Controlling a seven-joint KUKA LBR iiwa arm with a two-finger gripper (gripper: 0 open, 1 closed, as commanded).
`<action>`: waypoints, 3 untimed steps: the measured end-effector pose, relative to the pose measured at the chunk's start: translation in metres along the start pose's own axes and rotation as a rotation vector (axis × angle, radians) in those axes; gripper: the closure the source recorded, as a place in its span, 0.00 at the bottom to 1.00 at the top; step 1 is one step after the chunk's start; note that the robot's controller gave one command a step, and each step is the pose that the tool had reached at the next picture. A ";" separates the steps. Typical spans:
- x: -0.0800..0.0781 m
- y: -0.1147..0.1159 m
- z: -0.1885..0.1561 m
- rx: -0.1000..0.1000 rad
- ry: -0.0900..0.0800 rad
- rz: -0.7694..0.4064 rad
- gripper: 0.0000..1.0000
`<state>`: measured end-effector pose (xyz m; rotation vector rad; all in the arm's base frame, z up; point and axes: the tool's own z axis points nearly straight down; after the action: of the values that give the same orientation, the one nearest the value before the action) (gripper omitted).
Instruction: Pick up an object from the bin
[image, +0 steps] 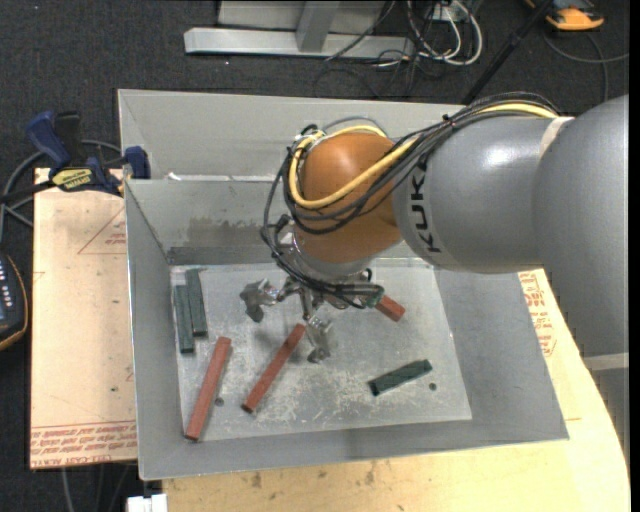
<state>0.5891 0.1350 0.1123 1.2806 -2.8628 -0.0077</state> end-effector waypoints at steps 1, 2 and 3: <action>0.031 -0.007 0.044 0.005 -0.001 -0.217 0.00; 0.029 -0.007 0.042 0.006 -0.005 -0.217 1.00; -0.032 -0.004 0.041 0.010 -0.010 -0.370 1.00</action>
Offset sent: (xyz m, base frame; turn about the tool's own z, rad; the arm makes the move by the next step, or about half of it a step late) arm -0.0151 -0.0273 -0.0423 -0.2215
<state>0.6130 0.1559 0.0708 1.7933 -2.5900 -0.0020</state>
